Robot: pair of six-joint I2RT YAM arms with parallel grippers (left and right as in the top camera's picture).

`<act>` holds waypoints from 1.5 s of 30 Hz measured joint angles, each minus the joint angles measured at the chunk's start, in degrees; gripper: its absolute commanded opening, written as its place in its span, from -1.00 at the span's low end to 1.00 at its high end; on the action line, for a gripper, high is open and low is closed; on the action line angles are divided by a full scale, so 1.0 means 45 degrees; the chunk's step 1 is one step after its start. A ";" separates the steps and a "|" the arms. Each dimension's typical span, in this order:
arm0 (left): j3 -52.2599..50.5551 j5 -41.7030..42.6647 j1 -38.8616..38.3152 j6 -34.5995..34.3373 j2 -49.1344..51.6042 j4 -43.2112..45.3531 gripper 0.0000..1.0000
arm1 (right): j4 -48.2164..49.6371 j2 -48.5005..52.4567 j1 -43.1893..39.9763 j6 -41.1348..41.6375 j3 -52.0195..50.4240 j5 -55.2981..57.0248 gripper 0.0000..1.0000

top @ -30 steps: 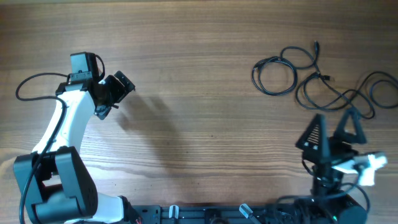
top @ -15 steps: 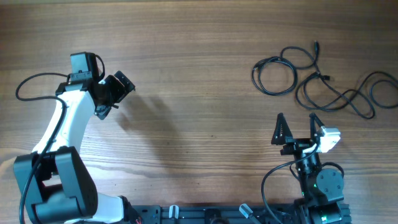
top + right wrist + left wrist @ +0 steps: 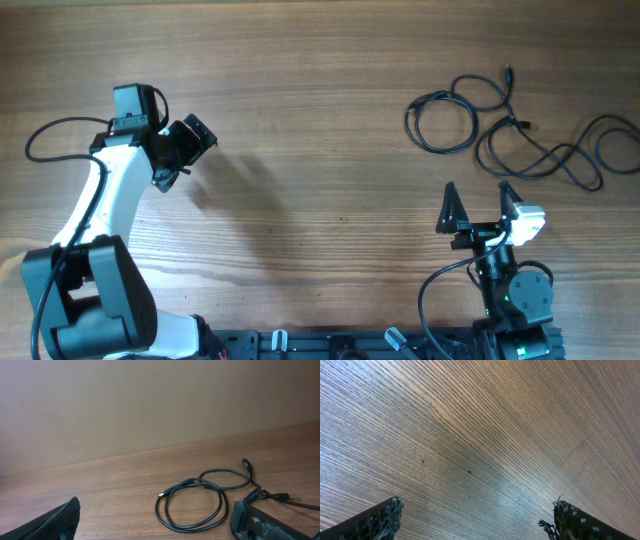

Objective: Untangle cables

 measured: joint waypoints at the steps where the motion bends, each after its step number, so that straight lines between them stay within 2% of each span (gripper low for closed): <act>1: 0.0000 0.0000 0.0000 0.0000 0.0000 0.0000 1.00 | 0.0000 0.0000 0.0000 0.0000 0.0000 0.0000 1.00; 29: -0.0005 -0.0005 0.0000 0.0000 -0.0185 -0.0005 1.00 | 0.0000 0.0000 0.0000 0.0000 0.0000 0.0000 0.99; 32: -0.0024 0.0000 0.0000 0.0000 -0.1559 -0.0024 1.00 | 0.0000 0.0000 0.0000 0.0000 0.0000 0.0000 1.00; 41: -0.0019 0.0000 0.0000 0.0000 -0.8752 -0.0019 1.00 | 0.0005 0.0000 0.0000 0.0000 0.0000 -0.0005 0.99; 45: -0.0029 0.0000 -0.0010 -0.0005 -1.0520 -0.0131 1.00 | 0.0005 0.0000 0.0000 0.0000 0.0000 -0.0005 0.99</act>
